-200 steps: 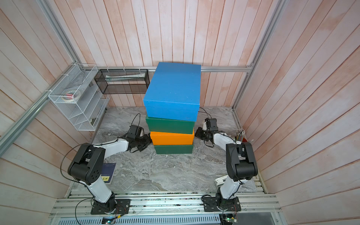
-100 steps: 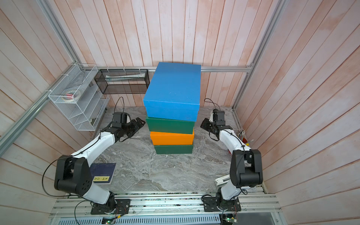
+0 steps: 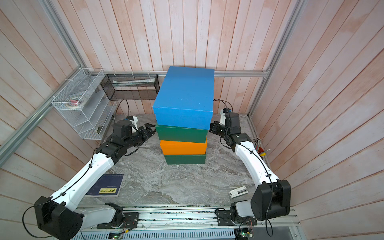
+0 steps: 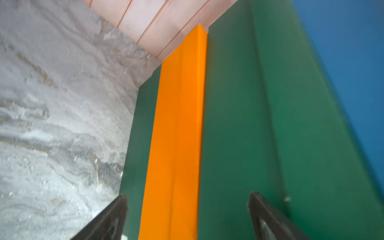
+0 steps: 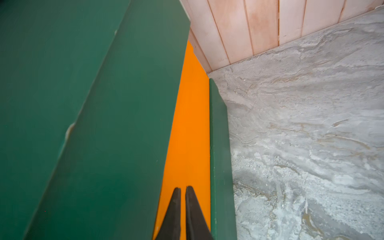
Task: Stack the shoeboxes
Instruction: Adjust the shoebox.
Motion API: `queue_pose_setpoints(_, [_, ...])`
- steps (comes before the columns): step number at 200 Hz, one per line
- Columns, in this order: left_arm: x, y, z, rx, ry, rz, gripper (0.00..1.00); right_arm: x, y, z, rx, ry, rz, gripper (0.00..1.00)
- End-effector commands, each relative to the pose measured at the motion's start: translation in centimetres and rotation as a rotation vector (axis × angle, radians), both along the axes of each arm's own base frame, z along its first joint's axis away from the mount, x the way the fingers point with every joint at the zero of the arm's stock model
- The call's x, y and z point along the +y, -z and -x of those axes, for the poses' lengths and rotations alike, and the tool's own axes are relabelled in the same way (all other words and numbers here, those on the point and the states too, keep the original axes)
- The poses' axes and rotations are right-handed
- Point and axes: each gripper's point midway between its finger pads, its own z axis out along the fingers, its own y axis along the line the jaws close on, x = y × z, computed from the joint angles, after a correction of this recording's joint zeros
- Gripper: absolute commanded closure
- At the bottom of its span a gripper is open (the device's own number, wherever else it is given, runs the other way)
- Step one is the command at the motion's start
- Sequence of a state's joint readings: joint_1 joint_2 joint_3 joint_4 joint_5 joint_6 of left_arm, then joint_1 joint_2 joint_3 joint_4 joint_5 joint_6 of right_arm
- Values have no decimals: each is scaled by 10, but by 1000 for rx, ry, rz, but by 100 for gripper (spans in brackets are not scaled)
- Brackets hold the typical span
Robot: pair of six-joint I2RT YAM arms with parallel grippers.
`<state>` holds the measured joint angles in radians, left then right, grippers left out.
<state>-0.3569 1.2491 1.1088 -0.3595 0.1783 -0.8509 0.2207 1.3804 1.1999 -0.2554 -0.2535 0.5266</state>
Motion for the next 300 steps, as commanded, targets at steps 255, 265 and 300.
queue_pose_setpoints(255, [-33, 0, 46, 24, 59, 16, 6, 24, -20, 24, -47, -44, 34, 89])
queue_pose_setpoints(265, [-36, 0, 46, 24, 65, 21, 6, 25, -20, 21, -48, -45, 36, 89])
queue_pose_setpoints(300, [-37, -4, 49, 17, 67, 29, 6, 26, -17, 11, -47, -49, 37, 89])
